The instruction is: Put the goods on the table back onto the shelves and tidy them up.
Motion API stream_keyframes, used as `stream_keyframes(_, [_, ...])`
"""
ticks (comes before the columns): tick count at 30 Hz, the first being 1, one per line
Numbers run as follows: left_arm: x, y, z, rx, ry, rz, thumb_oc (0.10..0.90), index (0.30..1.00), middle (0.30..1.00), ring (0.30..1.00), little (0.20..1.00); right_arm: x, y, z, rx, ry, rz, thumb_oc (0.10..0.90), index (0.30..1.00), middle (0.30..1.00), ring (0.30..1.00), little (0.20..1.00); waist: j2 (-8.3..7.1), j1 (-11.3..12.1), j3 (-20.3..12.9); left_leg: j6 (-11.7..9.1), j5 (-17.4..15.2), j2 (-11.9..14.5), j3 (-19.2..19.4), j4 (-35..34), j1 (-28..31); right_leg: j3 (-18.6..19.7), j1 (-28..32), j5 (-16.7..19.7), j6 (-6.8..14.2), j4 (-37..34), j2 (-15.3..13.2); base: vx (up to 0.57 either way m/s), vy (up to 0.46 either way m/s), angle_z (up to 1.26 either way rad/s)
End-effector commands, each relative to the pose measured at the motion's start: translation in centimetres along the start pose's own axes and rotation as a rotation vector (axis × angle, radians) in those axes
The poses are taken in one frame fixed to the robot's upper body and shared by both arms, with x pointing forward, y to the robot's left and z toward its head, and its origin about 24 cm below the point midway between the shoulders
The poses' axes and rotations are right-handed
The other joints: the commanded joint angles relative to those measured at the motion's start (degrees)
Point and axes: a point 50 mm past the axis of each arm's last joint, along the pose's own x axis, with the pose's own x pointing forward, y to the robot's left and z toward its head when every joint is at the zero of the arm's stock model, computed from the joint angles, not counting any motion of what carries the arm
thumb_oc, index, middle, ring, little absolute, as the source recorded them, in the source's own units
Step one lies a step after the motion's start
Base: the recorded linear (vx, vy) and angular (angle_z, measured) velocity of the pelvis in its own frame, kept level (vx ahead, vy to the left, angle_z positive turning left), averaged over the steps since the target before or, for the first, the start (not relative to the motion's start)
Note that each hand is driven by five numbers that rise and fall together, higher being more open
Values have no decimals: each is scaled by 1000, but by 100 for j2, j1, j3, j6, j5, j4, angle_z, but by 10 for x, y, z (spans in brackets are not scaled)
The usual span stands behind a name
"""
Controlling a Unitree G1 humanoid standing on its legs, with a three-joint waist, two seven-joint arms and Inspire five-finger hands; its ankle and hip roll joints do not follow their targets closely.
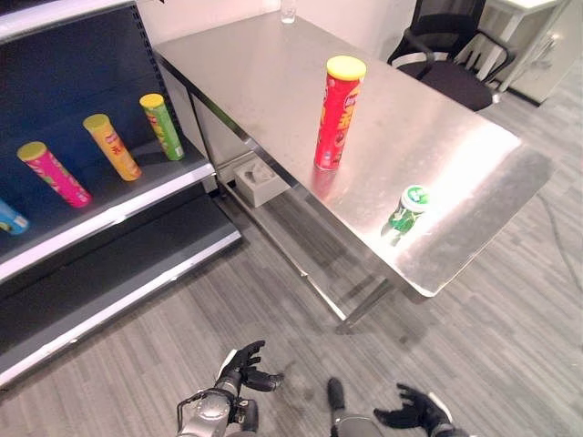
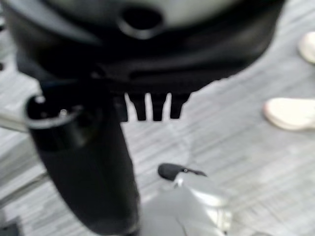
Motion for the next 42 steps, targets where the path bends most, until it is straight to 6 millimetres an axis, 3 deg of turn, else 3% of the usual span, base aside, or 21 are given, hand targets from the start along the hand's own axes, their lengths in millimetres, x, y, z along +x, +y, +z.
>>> stream_keyframes(1, [9,-1,36,29,-138,-13,800,900,900,900,900,6,-20,46,18,-174,-42,800,900,900,900,900,69,70,-60,-386,-174,174,215,116,128,38,461,-896,198,115,-45,108,48,-52])
stream_keyframes(13, [8,3,25,26,-92,19,800,900,900,900,900,7,-20,46,21,-176,-55,800,900,900,900,900,120,49,-133,-460,-246,242,601,48,368,-145,504,-966,227,263,-74,56,12,-9])
stream_keyframes(14, [6,10,11,22,-30,54,800,900,900,900,900,3,-46,38,165,-165,-177,800,900,900,900,900,107,-83,-162,-477,-277,265,766,48,430,-179,541,-964,261,270,-70,126,31,2])
stream_keyframes(17, [3,18,2,8,2,73,800,900,900,900,900,-16,-97,33,288,-216,-345,800,900,900,900,900,90,-193,-212,-475,-323,253,823,48,444,-211,552,-962,316,287,-90,84,20,-9])
stream_keyframes(18, [1,19,-3,9,16,72,800,900,900,900,900,-27,-118,34,324,-262,-411,800,900,900,900,900,93,-230,-227,-472,-344,244,841,48,457,-226,560,-959,335,290,-100,69,31,-14])
stream_keyframes(19, [-2,20,-11,13,41,73,800,900,900,900,900,-50,-155,45,330,-368,-545,800,900,900,900,900,90,-289,-262,-473,-379,236,884,48,477,-237,555,-958,366,302,-115,67,36,-4])
stream_keyframes(20, [-3,20,-13,19,51,72,800,900,900,900,900,-62,-173,52,333,-423,-617,800,900,900,900,900,84,-312,-277,-473,-400,233,905,48,491,-243,557,-955,385,300,-124,47,26,2])
stream_keyframes(21, [-3,20,-13,19,51,72,800,900,900,900,900,-62,-173,52,333,-423,-617,800,900,900,900,900,84,-311,-277,-473,-400,233,906,48,492,-242,558,-955,385,300,-124,43,20,-5])
stream_keyframes(22, [-3,20,-15,24,61,70,800,900,900,900,900,-84,-205,63,329,-497,-755,800,900,900,900,900,78,-347,-302,-475,-421,230,927,48,500,-255,545,-945,411,303,-135,27,15,-4])
stream_keyframes(23, [-2,21,-14,24,64,71,800,900,900,900,900,-98,-222,73,331,-553,-829,800,900,900,900,900,71,-370,-301,-478,-427,228,933,48,499,-255,538,-937,423,300,-139,31,17,-7])
stream_keyframes(28, [-2,20,-15,30,73,67,800,900,900,900,900,-165,-258,145,286,-960,-1003,800,900,900,900,900,55,-376,-355,-496,-463,235,944,48,473,-273,499,-917,449,280,-138,-4,-1,-3])
stream_keyframes(29, [-1,19,-14,29,71,67,800,900,900,900,900,-165,-259,145,286,-962,-1004,800,900,900,900,900,58,-377,-343,-492,-416,234,945,48,448,-270,471,-878,442,288,-138,-40,-15,-23])
stream_keyframes(30, [-1,18,-15,37,74,64,800,900,900,900,900,-190,-252,177,250,-1167,-975,800,900,900,900,900,53,-358,-355,-505,-422,237,936,48,442,-283,466,-873,441,273,-136,-31,-13,-18])
stream_keyframes(31, [-2,17,-17,35,79,58,800,900,900,900,900,-203,-248,193,208,-1260,-958,800,900,900,900,900,49,-341,-364,-511,-426,238,933,48,449,-293,479,-878,436,264,-135,-1,-9,-11])
stream_keyframes(32, [-2,17,-17,35,79,57,800,900,900,900,900,-203,-247,193,208,-1259,-959,800,900,900,900,900,50,-341,-360,-512,-428,239,931,48,454,-295,486,-878,436,262,-134,10,-13,3])
stream_keyframes(33, [-4,17,-22,24,87,59,800,900,900,900,900,-234,-231,224,123,-1479,-885,800,900,900,900,900,42,-315,-382,-526,-423,244,921,48,464,-318,499,-889,426,259,-125,2,-17,4])
stream_keyframes(35, [-7,15,-25,19,86,49,800,900,900,900,900,-266,-209,256,20,-1704,-760,800,900,900,900,900,21,-234,-388,-544,-439,257,907,48,502,-354,567,-905,424,232,-122,2,-24,7])
stream_keyframes(36, [-7,15,-25,18,85,50,800,900,900,900,900,-266,-209,256,21,-1705,-759,800,900,900,900,900,18,-241,-395,-542,-425,255,904,48,483,-355,552,-890,422,227,-124,6,-22,3])
stream_keyframes(37, [-8,13,-27,20,84,38,800,900,900,900,900,-281,-194,271,-22,-1816,-665,800,900,900,900,900,2,-172,-429,-554,-424,253,890,48,476,-398,575,-894,418,205,-126,0,-21,6])
stream_keyframes(39, [-10,13,-29,14,80,30,800,900,900,900,900,-288,-172,288,-101,-1887,-477,800,900,900,900,900,-16,-72,-450,-565,-403,256,860,48,475,-454,615,-893,411,186,-130,-1,-27,18])
stream_keyframes(42, [-12,11,-32,5,80,11,800,900,900,900,900,-285,-151,303,-193,-1872,-294,800,900,900,900,900,-41,29,-484,-573,-373,258,810,48,461,-530,652,-898,399,168,-129,-8,-25,22])
